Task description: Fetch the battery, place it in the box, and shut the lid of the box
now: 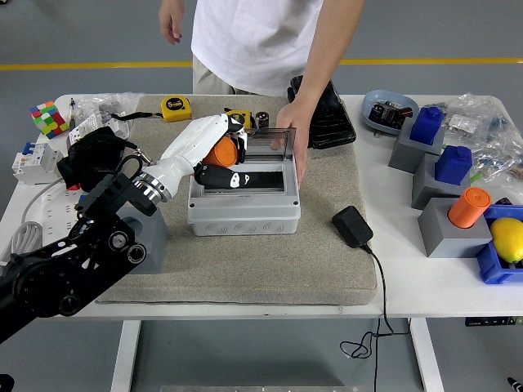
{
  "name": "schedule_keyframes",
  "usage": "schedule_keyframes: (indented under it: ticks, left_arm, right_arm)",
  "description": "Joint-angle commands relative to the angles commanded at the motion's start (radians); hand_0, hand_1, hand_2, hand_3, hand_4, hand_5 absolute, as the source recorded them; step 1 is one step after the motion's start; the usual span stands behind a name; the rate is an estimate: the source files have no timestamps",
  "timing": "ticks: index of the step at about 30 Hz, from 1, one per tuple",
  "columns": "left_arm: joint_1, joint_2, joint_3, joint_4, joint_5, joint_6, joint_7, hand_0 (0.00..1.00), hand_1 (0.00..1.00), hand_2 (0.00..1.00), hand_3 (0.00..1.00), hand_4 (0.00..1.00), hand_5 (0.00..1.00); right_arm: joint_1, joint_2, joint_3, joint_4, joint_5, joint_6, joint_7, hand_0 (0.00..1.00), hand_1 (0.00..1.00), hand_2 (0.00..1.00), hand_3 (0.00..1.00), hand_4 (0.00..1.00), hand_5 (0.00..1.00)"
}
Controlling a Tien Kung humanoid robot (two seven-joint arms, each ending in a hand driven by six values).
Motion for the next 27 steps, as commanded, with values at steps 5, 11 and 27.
schedule_keyframes:
  ticks: [5,11,27]
  left_arm:
    - [-0.013,-0.020,0.034,0.019,0.011,0.004,0.029,0.135,0.156,0.245,0.368,0.959,0.002]
    - [-0.029,-0.043,0.063,0.039,0.030,0.017,0.045,0.144,0.167,0.255,0.393,0.967,0.030]
    - [-0.071,-0.077,0.124,0.127,0.175,0.007,0.119,0.142,0.157,0.248,0.404,0.964,0.075]
  right_arm:
    - [0.001,-0.002,-0.003,0.001,0.000,-0.001,0.000,0.642,0.652,0.652,0.530,0.952,0.416]
    - [0.001,-0.004,-0.009,-0.001,0.002,0.002,-0.002,0.641,0.652,0.652,0.530,0.951,0.416]
    - [-0.001,-0.005,-0.021,0.000,0.006,-0.002,-0.001,0.640,0.653,0.651,0.530,0.951,0.415]
